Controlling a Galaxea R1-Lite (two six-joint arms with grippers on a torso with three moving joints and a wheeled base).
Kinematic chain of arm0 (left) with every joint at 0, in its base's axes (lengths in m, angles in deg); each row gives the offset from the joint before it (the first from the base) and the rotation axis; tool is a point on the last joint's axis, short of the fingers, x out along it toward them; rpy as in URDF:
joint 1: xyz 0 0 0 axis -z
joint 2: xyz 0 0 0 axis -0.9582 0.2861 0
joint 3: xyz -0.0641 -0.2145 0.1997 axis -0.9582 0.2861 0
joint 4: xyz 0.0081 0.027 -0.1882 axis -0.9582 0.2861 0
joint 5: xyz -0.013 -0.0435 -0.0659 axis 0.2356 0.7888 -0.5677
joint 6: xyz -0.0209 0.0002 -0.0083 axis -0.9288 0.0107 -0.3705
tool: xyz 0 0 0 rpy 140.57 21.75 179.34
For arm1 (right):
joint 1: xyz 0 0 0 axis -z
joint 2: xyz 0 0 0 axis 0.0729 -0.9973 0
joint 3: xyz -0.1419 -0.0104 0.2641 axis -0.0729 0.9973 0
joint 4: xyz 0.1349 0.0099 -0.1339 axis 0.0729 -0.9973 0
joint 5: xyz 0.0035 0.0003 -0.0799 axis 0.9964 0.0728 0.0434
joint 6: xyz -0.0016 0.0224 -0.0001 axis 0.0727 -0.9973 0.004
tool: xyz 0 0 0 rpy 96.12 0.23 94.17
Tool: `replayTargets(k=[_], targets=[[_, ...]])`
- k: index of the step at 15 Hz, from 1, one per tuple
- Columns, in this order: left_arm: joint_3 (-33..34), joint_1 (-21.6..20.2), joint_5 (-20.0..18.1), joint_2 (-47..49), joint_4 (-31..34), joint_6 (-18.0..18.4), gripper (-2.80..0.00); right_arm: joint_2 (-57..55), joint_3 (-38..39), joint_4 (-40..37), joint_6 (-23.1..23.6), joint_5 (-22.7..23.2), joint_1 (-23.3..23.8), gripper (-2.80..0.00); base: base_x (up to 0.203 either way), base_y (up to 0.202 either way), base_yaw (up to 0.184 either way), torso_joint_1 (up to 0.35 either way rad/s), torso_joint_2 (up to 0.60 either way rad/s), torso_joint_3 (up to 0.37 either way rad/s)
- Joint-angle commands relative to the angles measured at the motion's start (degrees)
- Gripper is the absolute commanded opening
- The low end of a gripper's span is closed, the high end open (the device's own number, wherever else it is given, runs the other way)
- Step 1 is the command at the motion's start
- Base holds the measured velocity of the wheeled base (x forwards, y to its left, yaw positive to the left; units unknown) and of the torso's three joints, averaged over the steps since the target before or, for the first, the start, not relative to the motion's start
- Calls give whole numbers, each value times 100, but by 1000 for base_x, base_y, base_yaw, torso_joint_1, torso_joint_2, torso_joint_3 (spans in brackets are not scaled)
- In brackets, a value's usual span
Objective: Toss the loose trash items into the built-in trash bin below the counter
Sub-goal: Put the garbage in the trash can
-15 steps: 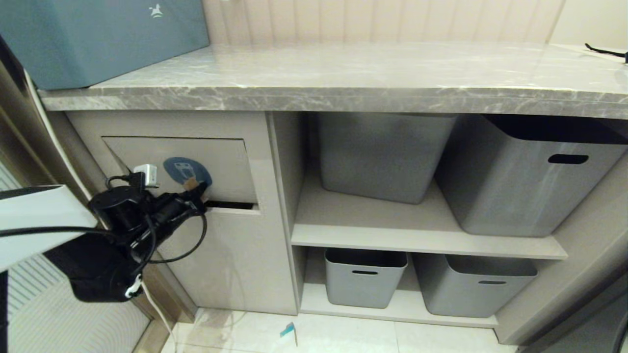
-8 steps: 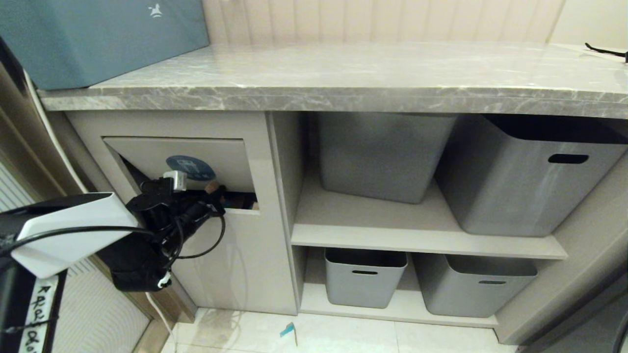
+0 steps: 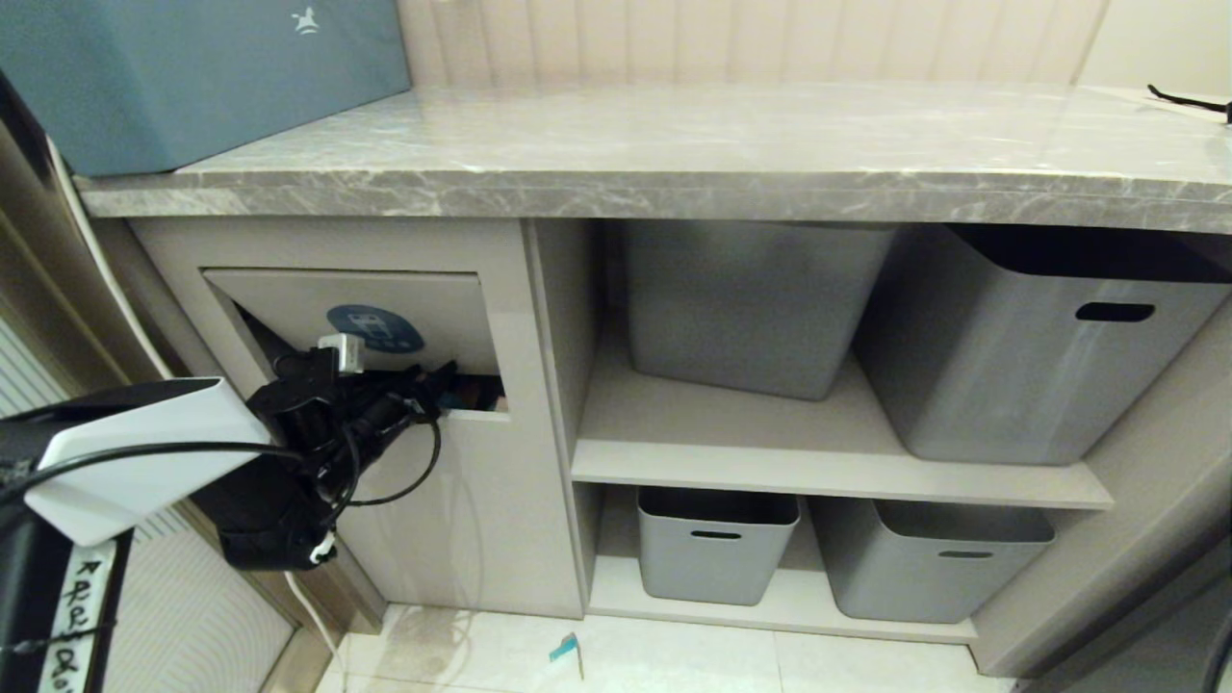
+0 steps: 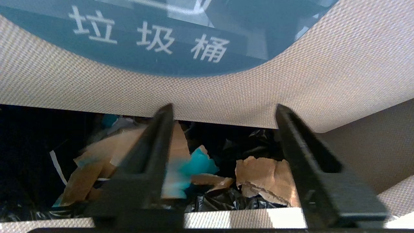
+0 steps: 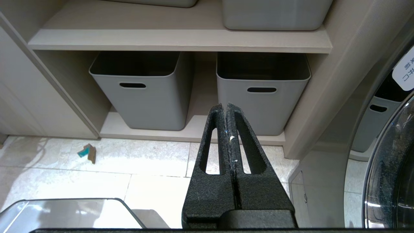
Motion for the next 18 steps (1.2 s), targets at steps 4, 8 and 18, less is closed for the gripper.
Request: replayTargets(k=[4, 8, 18], targets=[[125, 22, 23, -350, -48, -16, 0, -9, -2, -5, 1, 0, -2, -280, 0, 0, 0, 0, 0, 0], [1046, 202, -71, -968, -48, -91, 0, -9, -2, -5, 2, 0, -2, -280, 0, 0, 0, 0, 0, 0], [3892, 29, -55, -3127, -48, -111, -280, -9, -2, -5, -1, 0, -10, -280, 0, 0, 0, 0, 0, 0]])
